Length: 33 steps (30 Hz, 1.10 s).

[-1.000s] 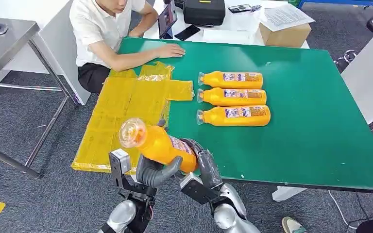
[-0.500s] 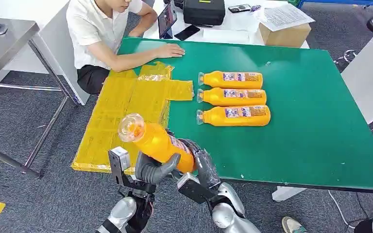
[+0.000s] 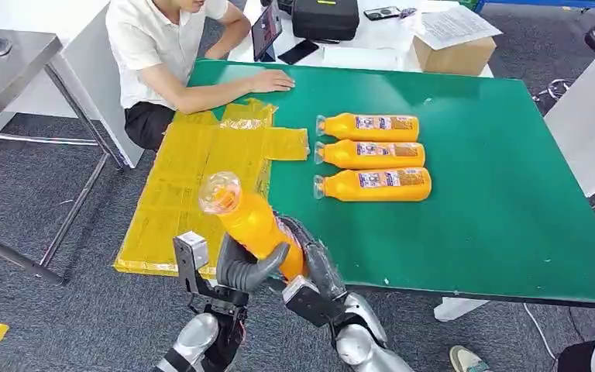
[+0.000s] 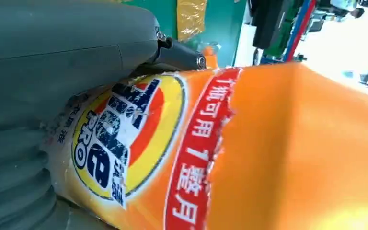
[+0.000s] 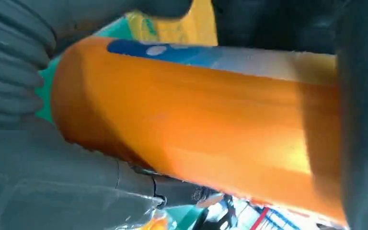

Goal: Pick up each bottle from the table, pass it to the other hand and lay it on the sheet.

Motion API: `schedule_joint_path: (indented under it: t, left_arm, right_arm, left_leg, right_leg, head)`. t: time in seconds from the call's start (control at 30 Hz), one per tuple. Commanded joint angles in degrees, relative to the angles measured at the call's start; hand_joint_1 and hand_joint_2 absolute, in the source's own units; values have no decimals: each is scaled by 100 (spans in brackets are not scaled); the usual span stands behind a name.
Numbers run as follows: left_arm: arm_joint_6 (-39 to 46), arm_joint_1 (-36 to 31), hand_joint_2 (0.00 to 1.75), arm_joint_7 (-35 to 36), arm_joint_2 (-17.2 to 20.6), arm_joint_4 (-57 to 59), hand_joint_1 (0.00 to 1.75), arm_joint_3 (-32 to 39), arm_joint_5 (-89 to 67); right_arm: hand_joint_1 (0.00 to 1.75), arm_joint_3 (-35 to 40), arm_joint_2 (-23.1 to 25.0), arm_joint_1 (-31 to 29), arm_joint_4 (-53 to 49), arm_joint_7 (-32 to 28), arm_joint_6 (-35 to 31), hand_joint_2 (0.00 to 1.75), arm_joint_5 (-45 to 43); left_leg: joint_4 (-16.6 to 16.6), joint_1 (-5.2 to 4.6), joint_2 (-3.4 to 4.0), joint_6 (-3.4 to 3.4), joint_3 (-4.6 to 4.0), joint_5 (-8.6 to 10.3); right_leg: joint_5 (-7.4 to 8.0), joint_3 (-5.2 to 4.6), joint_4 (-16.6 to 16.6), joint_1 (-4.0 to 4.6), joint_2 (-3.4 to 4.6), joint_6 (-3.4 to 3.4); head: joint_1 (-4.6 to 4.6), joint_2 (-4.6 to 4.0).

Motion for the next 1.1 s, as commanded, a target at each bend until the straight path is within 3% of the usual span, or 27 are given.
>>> schedule_joint_path:
  t: [0.03,0.1,0.17,0.27,0.5,0.77,0.97,1.1]
  left_arm:
    - [1583,-459,175,12,702,-105,175,103,-2640]
    - [1740,-515,175,71,766,-140,175,438,-3845]
    - [1634,-564,175,428,812,-254,175,534,-4396]
    - [1554,-603,175,752,821,-289,175,571,-5034]
    - [937,-766,175,1408,1101,-44,175,354,-5887]
    - [-42,-2078,175,2841,1351,1782,175,64,-7910]
    - [-958,-3712,175,3292,764,4580,175,321,-8392]
    - [-1017,-3875,175,3357,623,4910,175,521,-8249]
  right_arm:
    - [0,-1261,126,1263,-1166,-949,-2363,0,1475]
    - [0,-2561,715,1731,-3043,-949,-2363,0,2558]
    - [0,-3268,1122,1697,-4046,-949,-2363,0,2317]
    - [0,-3895,1474,1571,-4662,-949,-2363,0,1969]
    - [0,-4106,1468,1519,-4577,-949,-2363,0,1785]
    - [0,-4103,1458,1450,-4301,-949,-2363,0,1525]
    - [0,-3639,1261,1325,-3535,-949,-2363,0,1169]
    - [0,-3546,1219,1287,-3390,-949,-2363,0,1151]
  left_leg:
    - [-9,4,-25,-10,21,-4]
    - [-4,5,-31,-13,14,-5]
    - [15,0,-23,-15,-4,-12]
    - [21,0,-19,-13,-18,-8]
    - [1,3,-15,-10,12,-5]
    - [-3,5,-17,-14,21,-1]
    - [-1,13,-36,-16,24,9]
    - [-2,8,-9,-13,13,11]
  right_leg:
    - [-13,26,-5,4,-23,-11]
    - [-17,15,3,4,-27,-14]
    - [-21,-5,28,-1,-13,-16]
    - [-15,-20,35,-1,-6,-14]
    - [-9,12,9,1,-6,-12]
    - [-7,20,5,5,-11,-15]
    - [-4,31,2,11,-30,-16]
    - [3,14,6,6,-6,-11]
  head:
    - [-2,0]
    - [0,0]
    - [0,0]
    - [-2,0]
    - [0,0]
    - [-2,0]
    - [0,0]
    - [0,0]
